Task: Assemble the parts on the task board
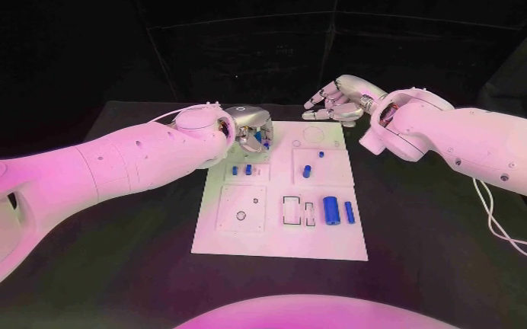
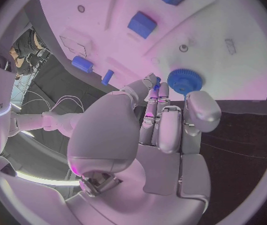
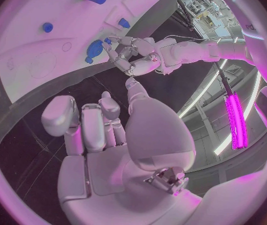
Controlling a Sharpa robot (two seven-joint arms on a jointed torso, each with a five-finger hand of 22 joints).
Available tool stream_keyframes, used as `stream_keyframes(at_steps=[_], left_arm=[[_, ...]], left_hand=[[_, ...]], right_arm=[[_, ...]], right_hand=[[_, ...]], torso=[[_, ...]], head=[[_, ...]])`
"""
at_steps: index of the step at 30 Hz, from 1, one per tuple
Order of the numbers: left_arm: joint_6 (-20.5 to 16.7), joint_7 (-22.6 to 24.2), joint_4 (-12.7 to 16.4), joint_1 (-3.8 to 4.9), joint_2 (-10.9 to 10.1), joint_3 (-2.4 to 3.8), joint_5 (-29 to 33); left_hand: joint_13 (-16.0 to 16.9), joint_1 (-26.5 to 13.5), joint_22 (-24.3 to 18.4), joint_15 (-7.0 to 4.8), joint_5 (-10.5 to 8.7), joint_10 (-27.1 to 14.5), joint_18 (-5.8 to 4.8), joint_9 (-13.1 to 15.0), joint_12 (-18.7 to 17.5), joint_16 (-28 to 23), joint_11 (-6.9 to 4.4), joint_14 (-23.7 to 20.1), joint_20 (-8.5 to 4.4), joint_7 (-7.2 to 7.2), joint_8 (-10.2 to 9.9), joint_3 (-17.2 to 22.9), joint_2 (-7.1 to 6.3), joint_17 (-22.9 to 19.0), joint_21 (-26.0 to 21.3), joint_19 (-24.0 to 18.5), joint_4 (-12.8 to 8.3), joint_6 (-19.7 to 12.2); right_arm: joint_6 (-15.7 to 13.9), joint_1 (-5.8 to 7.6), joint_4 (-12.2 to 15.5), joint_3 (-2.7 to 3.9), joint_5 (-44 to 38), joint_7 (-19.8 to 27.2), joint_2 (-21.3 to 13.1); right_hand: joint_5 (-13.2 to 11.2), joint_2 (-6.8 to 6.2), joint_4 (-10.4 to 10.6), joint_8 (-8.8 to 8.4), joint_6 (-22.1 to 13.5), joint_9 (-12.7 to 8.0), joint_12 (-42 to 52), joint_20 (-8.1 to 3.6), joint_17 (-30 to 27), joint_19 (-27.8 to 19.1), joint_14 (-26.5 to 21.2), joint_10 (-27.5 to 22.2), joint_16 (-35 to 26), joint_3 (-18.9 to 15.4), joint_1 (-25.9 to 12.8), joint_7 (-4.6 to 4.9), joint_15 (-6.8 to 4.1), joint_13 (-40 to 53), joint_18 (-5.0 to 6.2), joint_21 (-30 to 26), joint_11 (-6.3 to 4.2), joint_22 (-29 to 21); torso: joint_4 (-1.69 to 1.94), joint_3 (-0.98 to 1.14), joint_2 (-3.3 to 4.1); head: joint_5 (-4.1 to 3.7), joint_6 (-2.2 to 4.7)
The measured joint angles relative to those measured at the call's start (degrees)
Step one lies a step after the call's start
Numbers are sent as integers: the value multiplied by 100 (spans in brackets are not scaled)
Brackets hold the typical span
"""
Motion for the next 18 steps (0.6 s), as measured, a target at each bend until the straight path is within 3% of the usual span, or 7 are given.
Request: stream_keyframes(at_steps=[2, 7, 18], left_arm=[[-47, 12, 90, 12, -80, 57, 15], [-84, 16, 269, 14, -297, 106, 80], [44, -12, 428, 14, -646, 118, 239]], left_hand=[[1, 0, 10, 0, 0, 0, 0, 0, 0, 0, 0, 0, 0, 0, -22, 0, 0, 0, 0, 0, 0, 0], [6, -32, 20, 0, 0, 6, 0, 0, -26, 0, -1, 0, 0, 0, -22, 16, -32, -6, 25, 0, 16, 0], [6, -86, 37, 1, 0, 40, 0, -1, -60, 0, 1, 0, 0, -20, -50, 16, -37, -44, 34, 0, 16, 21]], right_arm=[[0, 0, -3, 0, 0, 1, 1], [-1, 0, -5, 0, 0, 2, -3], [-1, 0, -9, 0, 0, 1, -14]], right_hand=[[0, 0, 0, 0, 0, 0, 0, 0, 0, 0, 0, 0, 0, 0, 0, 0, 0, 0, 0, 0, 0, 0], [0, 0, 0, 0, 0, 0, 0, 0, 2, 0, 0, 0, 0, 0, 0, 0, 0, 11, 0, 0, 0, 0], [0, 0, 0, 0, 0, 0, 0, 0, 5, 0, 0, 0, 0, 0, 0, 0, 0, 12, 0, 0, 0, 0]], torso=[[1, 0, 0], [2, 2, -1], [8, 2, 0]], head=[[4, 5], [14, 14], [33, 9]])
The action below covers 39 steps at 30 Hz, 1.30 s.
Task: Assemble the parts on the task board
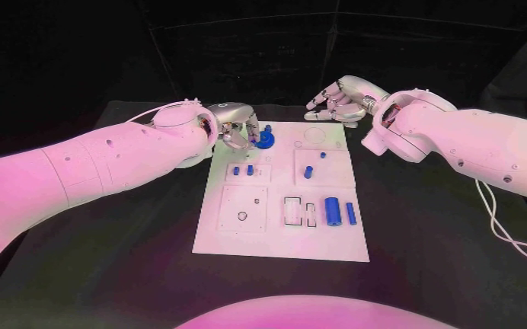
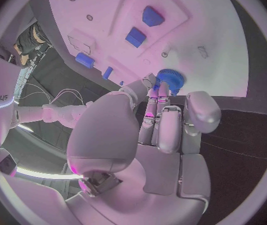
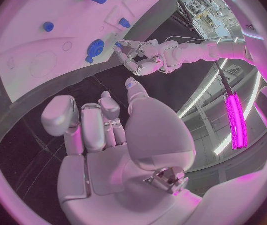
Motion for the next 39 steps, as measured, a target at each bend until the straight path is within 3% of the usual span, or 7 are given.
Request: stream_keyframes(at_steps=[21, 39], left_arm=[[360, -74, -96, -92, -48, -26, 73], [531, -168, -124, -106, -38, -30, 89]], left_hand=[[-2, -24, -1, 0, 0, 20, 0, -2, -29, -1, -21, 0, 0, 21, -22, 15, -23, -30, 0, 0, -16, 21], [-5, -23, -2, 1, 0, 20, 0, -4, -53, -2, -20, 0, 0, 21, -44, 30, -23, -39, 0, -1, -32, 20]], right_arm=[[0, -2, -7, 0, 0, 1, 4], [0, -2, -5, 0, 0, 2, -2]], right_hand=[[0, 0, 0, 0, 0, 0, 0, 0, -2, 0, 0, 0, 0, 0, 0, 0, 0, -1, 0, 0, 0, 0], [0, 0, 0, 0, 0, 0, 0, 0, -3, 0, 0, 0, 0, 0, 0, 0, 0, -1, 0, 0, 0, 0]], torso=[[-17, -2, 7], [-18, -1, 7]], head=[[19, -24], [16, -46]])
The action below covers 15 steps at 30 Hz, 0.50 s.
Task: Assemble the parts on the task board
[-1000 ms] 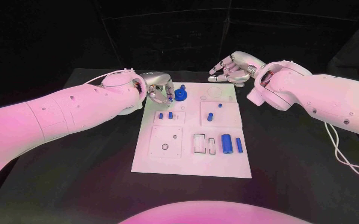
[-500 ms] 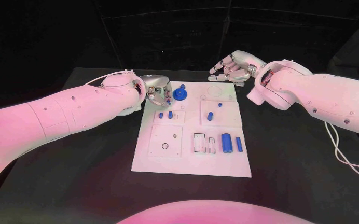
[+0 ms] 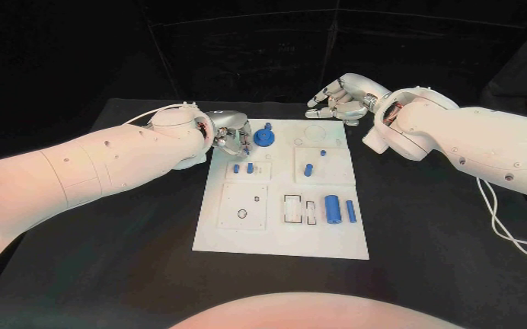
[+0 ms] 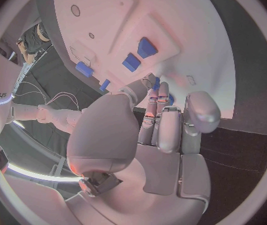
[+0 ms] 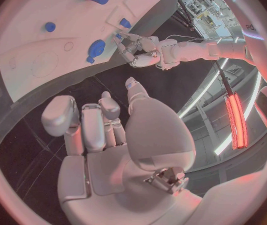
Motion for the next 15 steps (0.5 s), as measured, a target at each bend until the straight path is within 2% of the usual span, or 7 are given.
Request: stream_keyframes(at_steps=[15], left_arm=[[21, -20, -22, -16, 39, -9, 11]], left_hand=[[1, 0, -1, 0, -20, 20, 0, 0, -21, 0, 20, 0, 0, 0, 0, 0, 0, -3, 0, 0, 0, 0]], right_arm=[[0, 0, -3, 0, 0, 0, 2]], right_hand=[[0, 0, 0, 0, 0, 0, 0, 0, -1, 0, 0, 0, 0, 0, 0, 0, 0, 0, 0, 0, 0, 0]], torso=[[1, 0, 0]], head=[[4, -24]])
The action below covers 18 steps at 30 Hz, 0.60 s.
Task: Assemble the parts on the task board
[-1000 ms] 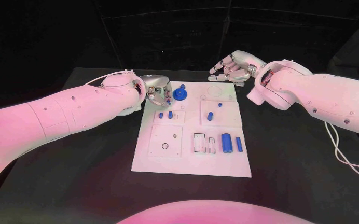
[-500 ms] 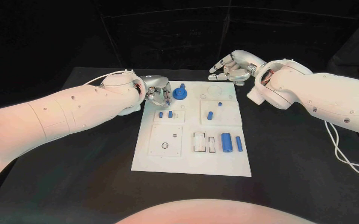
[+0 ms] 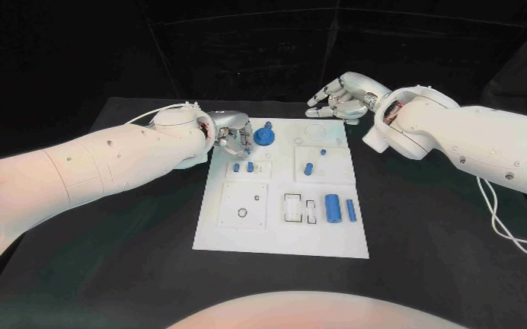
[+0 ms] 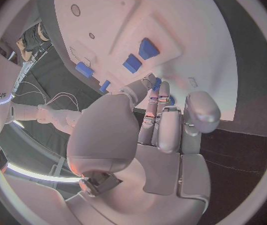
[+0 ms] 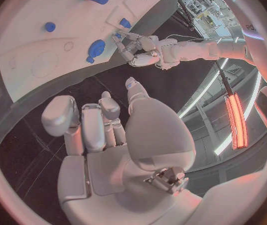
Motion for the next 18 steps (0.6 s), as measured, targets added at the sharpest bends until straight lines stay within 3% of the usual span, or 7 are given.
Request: stream_keyframes(at_steps=[5, 11, 18], left_arm=[[11, -2, -5, -3, 2, -2, 2], [67, -31, -17, -10, 5, -7, 4], [109, -74, -27, -10, 1, -7, 5]], left_hand=[[3, -60, 0, 0, 1, -1, 0, -5, -80, 0, 1, 0, 0, 5, -87, 1, -60, -25, 0, 0, 0, -5], [-20, -178, -65, 54, 2, -251, 0, -35, -322, -29, 145, -9, 30, 101, -287, 1, -178, -114, -45, -31, 0, -229], [-20, -233, -195, 104, 2, -494, 1, -36, -512, -33, 224, 1, 114, 132, -527, 1, -233, -181, -181, -74, 0, -503]], right_arm=[[0, 0, -1, 0, 0, 0, -1], [0, 0, -3, 0, 0, 0, -2], [0, 0, -9, 0, 0, 0, -3]], right_hand=[[0, 0, 0, 0, 0, 0, 0, 0, 0, 0, 0, 0, 0, 0, 0, 0, 0, 0, 0, 0, 0, 0], [22, 0, 19, 0, 0, 0, 0, 0, 0, 0, 0, 0, 0, -19, 0, 0, 0, -6, 0, 0, 0, -6], [22, 0, 19, 0, 0, 0, 0, 0, -1, 0, 0, 0, 0, -19, 0, 0, 0, -6, 0, 0, 0, -6]], torso=[[1, 0, 0], [1, 1, 0], [3, 0, -1]], head=[[-3, -7], [-8, -15], [-9, -17]])
